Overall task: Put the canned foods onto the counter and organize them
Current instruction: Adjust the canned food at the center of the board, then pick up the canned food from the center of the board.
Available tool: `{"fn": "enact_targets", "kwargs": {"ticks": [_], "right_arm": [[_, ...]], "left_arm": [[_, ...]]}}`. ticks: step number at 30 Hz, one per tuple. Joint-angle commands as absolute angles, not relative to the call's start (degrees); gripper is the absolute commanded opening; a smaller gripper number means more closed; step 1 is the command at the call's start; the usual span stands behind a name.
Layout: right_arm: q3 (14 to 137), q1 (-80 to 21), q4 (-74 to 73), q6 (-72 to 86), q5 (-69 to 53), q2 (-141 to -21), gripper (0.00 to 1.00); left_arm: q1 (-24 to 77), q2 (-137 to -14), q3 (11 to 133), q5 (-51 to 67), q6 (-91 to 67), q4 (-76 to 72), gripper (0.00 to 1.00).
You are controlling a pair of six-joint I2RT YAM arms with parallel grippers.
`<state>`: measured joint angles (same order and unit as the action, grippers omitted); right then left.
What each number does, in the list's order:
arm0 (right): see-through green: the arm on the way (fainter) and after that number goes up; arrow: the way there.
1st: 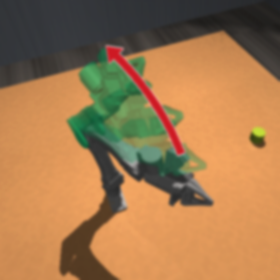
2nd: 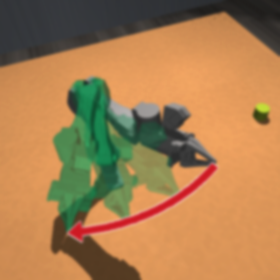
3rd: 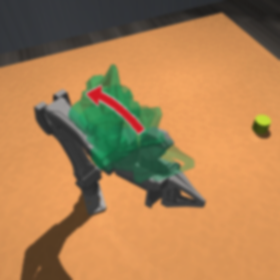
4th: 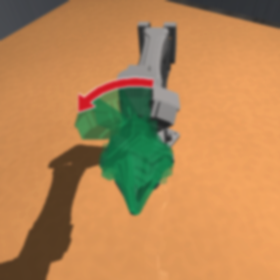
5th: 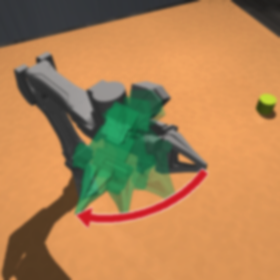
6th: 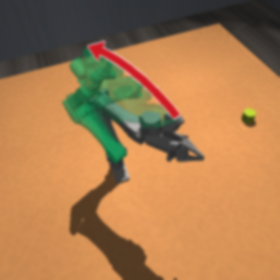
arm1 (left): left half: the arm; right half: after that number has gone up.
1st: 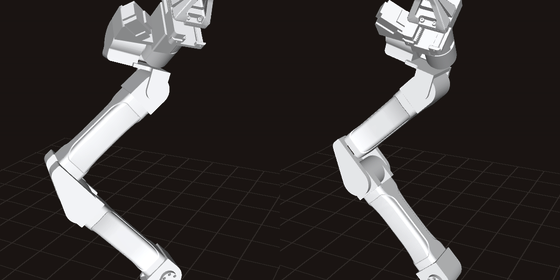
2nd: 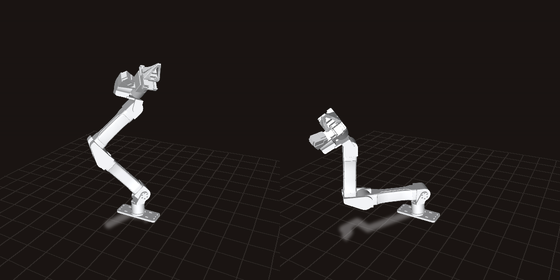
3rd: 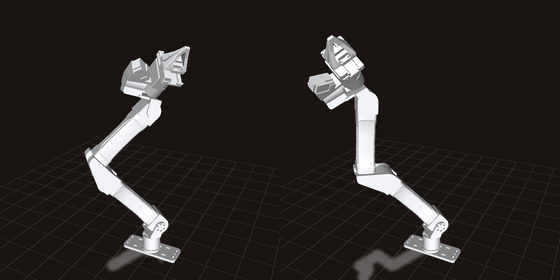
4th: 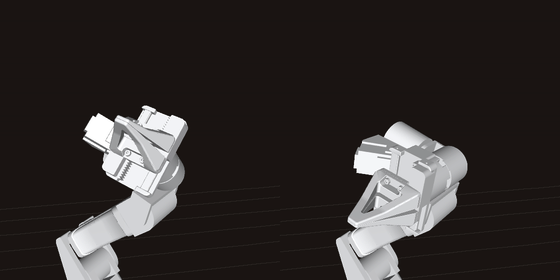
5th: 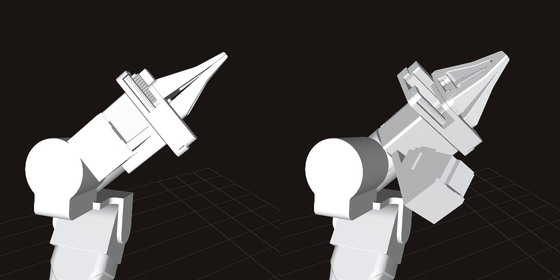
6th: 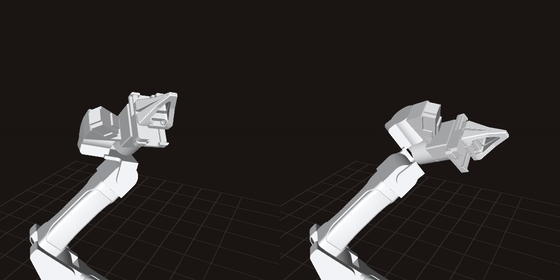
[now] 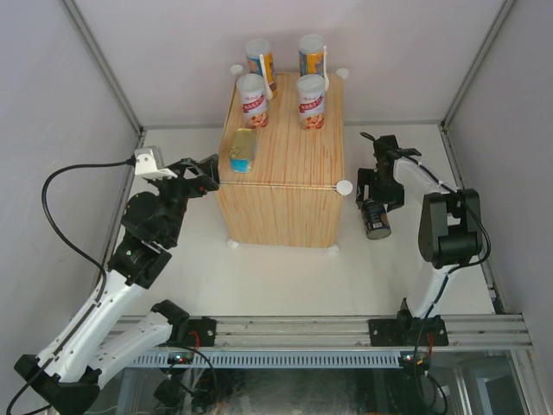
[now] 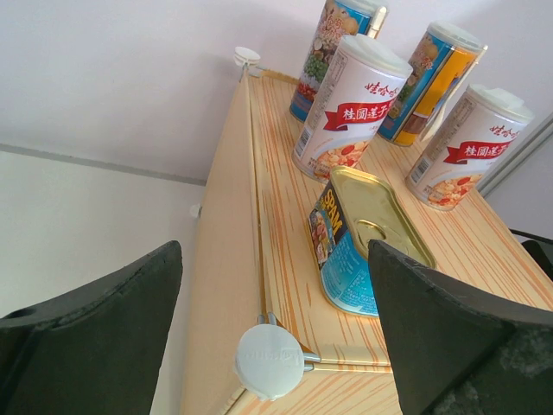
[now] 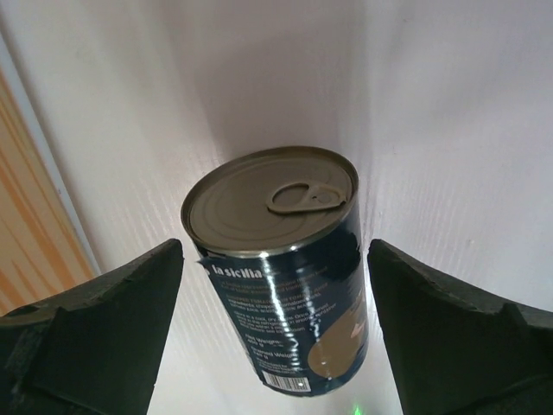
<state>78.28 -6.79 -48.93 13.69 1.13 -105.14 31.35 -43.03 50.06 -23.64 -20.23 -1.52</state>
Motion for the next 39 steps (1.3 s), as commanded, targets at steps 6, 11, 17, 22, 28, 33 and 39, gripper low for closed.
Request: {"fn": "enact_targets", "kwargs": {"ticks": [6,11,17,22,28,33,39], "right_arm": [[77.8,-7.0,-46.1,12.3,0.3,-106.9,0.84],[77.2,-7.0,-45.9,12.1,0.0,-107.5,0.8],[75.7,-7.1,-45.2,12.6,-1.3,-108.5,0.67],[74.1,-7.0,-44.5,13.2,-2.7,-109.2,0.4],[73.4,-6.5,-44.7,13.8,-3.3,-107.5,0.04],[73.4,-6.2,-45.8,14.4,-3.4,-104.5,0.0],[71.7,-6.5,-45.0,15.2,-3.8,-99.6,0.0]], "left_arm": [[31.0,-43.1,52.9,-23.3,-19.0,-2.2,0.91],[31.1,-43.6,52.6,-23.7,-19.1,-2.6,0.92],[31.0,-44.2,53.6,-24.0,-19.3,-2.6,0.92],[31.1,-43.7,54.0,-24.8,-18.7,-2.4,0.91],[31.0,-42.8,53.8,-26.1,-18.4,-3.5,0.91],[31.0,-42.1,53.3,-26.9,-18.4,-4.7,0.91],[31.1,-41.1,52.3,-27.0,-19.5,-5.6,0.91]]}}
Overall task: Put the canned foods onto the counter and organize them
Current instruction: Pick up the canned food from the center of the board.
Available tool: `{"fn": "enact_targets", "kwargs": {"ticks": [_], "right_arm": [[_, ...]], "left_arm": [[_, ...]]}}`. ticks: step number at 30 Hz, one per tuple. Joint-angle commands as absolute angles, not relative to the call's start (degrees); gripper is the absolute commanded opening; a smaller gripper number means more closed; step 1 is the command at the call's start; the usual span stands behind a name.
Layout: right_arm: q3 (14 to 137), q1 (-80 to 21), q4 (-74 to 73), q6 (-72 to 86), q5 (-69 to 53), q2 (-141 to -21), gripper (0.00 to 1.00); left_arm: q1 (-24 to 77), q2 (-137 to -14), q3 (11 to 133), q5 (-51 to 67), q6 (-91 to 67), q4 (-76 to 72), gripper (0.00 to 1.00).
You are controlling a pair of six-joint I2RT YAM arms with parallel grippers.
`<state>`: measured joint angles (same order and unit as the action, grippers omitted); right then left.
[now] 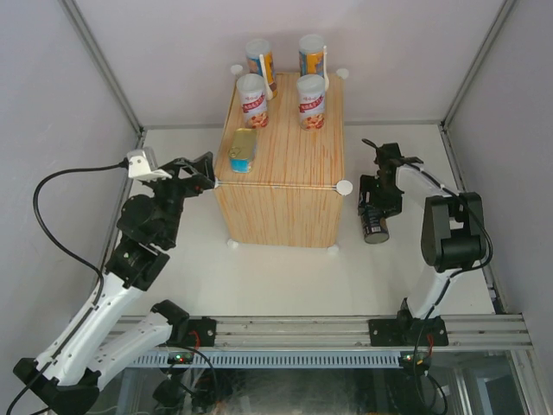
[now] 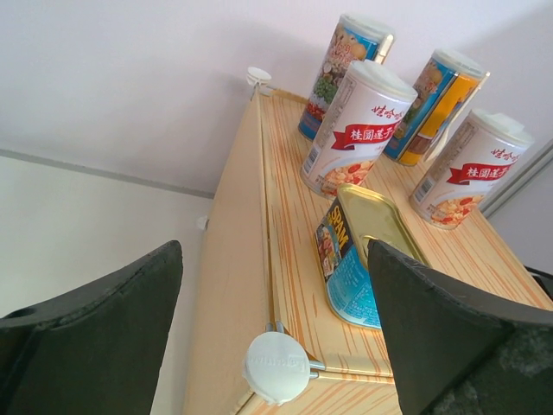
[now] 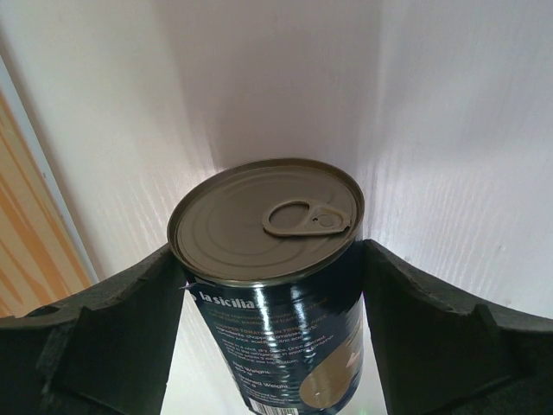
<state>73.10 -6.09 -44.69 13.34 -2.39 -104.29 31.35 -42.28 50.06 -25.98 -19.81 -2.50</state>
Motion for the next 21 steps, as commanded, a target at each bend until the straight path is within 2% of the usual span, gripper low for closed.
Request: {"fn": "enact_targets", "kwargs": {"ticks": [1,21], "right_arm": [[71.3,-6.6,-44.8,15.4,-3.5,-98.9,0.0],[68.9,-7.6,-41.5,17.0,-0.3,-88.2,0.0]], "left_arm": [[31.1,-40.9,52.3,-26.8,-19.6,-5.5,0.91],[31.1,-39.1,52.0,-27.5,-21.7,-3.3,0.9]]}}
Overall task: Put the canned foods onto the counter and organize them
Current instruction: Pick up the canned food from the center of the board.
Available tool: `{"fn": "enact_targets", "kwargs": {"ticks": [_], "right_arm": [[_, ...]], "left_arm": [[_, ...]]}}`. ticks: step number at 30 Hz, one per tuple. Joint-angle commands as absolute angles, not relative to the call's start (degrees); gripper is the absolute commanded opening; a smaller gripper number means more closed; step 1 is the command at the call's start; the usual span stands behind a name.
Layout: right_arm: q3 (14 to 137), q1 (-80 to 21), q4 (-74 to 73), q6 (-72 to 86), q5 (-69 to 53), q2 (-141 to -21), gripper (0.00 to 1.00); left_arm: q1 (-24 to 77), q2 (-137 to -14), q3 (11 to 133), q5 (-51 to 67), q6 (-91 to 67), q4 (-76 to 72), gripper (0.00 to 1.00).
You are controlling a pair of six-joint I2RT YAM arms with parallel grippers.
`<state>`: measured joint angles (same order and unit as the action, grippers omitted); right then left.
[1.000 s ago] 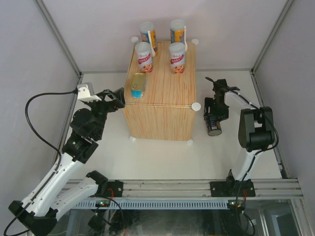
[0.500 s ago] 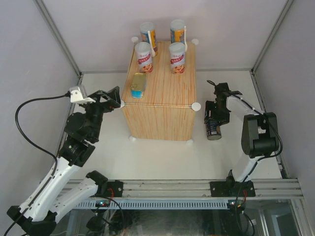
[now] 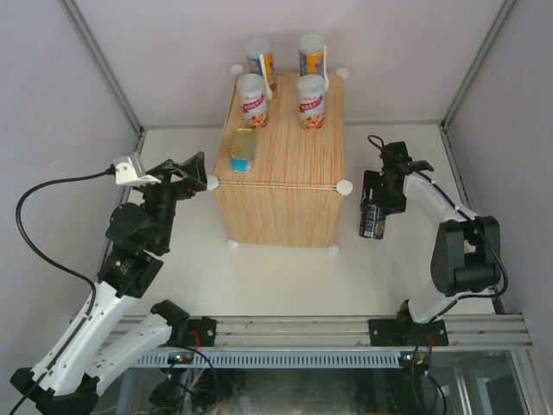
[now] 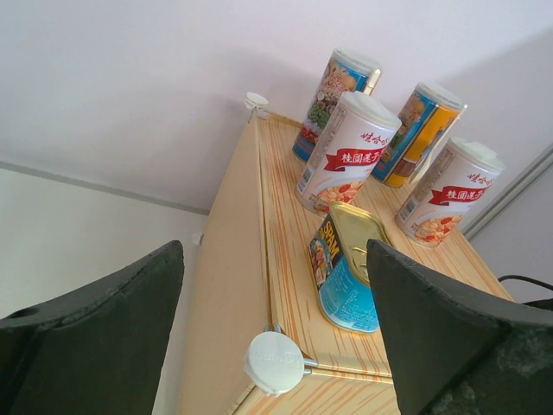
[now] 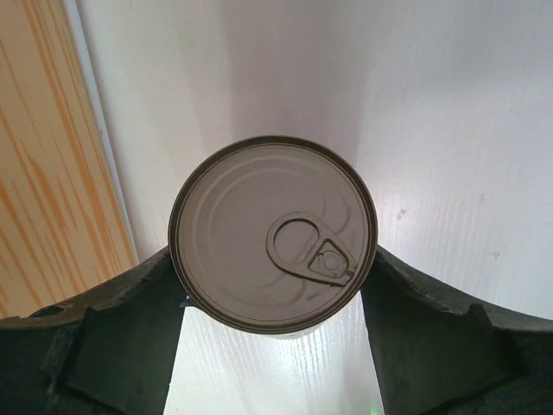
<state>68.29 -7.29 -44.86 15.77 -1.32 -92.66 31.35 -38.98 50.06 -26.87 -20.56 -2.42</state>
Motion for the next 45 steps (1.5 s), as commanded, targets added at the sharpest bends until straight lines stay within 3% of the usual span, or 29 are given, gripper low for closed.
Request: {"fn": "enact_targets", "kwargs": {"ticks": [1,21,45], "right_arm": [[68.7,-7.6,-41.1,17.0,-0.2,-87.7,0.0],[70.4,-5.5,-39.2,16.9,1.9,-79.7,0.0],[88.9,-6.1,-44.8,15.1,6.9,-74.7,0.0]], "left_arm": [[31.1,-39.2,52.2,-27.6,-21.8,-3.3,0.9],[31.0,-41.8,53.9,-28.8,-21.1,-5.1,0.9],[31.0,-44.3,55.4,-28.5,-19.8,-7.9,0.9]]}}
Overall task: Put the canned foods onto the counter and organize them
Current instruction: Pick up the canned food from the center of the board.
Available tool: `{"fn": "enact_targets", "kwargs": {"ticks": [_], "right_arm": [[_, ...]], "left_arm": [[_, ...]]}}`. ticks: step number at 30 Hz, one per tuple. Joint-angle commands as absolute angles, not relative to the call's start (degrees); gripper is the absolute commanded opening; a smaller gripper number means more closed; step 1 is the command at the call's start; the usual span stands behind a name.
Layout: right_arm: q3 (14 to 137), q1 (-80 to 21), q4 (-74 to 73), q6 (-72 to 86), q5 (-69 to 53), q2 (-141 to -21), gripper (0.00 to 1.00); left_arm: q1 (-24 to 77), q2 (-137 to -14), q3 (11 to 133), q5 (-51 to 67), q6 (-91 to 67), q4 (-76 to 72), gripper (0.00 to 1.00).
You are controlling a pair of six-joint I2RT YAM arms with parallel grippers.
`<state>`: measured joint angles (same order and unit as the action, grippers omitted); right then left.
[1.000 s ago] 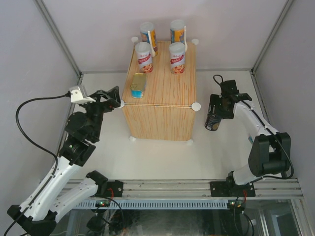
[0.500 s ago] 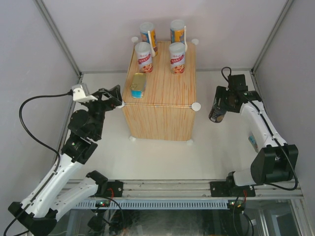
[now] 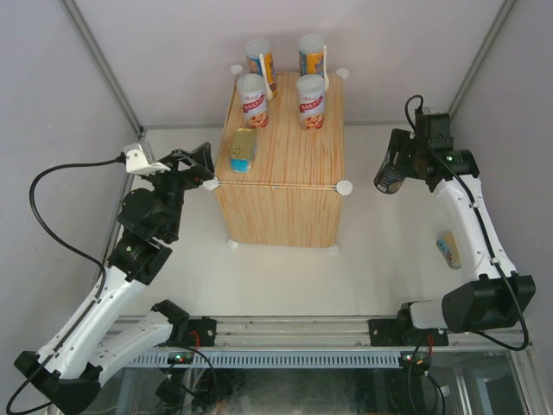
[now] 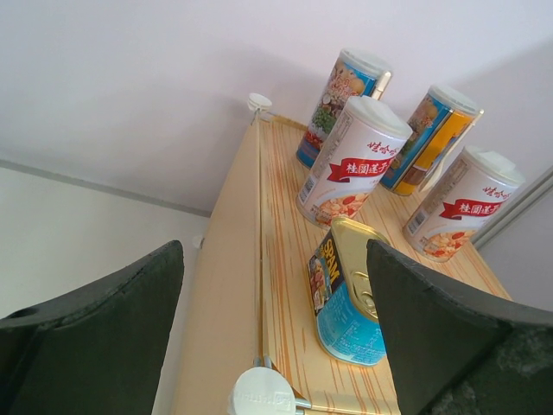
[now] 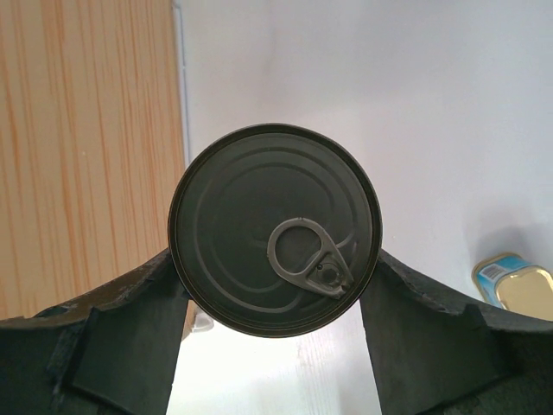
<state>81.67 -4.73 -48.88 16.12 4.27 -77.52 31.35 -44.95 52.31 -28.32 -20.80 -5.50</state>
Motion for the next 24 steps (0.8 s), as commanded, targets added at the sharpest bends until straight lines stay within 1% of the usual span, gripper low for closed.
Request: {"fn": "enact_targets", "kwargs": {"ticks": [1,10,16,21,24], "right_arm": [[90.2,-6.4,-45.3,14.9,7.4,-74.7,0.0],[103.9,-10.3,-49.7,12.8,11.8,-75.3,0.0],[114.3,-16.7,-52.2,10.8,17.2,-76.4,0.0],[124.3,-24.1,-53.0,8.3,20.9,-78.6,0.0],[127.8,-29.5,-51.7,6.2,23.1,-79.9,0.0]], "left_arm": [[31.1,-44.2,55.4,-28.5,-19.7,-7.9,0.9],[31.0,-45.2,56.0,-28.3,-18.7,-8.7,0.91],[31.1,-45.8,57.0,-28.1,-18.3,-9.0,0.91],[31.0,-45.7,57.0,-28.2,-18.2,-8.9,0.91],[31.1,-45.3,56.7,-28.5,-18.1,-8.8,0.9]]}}
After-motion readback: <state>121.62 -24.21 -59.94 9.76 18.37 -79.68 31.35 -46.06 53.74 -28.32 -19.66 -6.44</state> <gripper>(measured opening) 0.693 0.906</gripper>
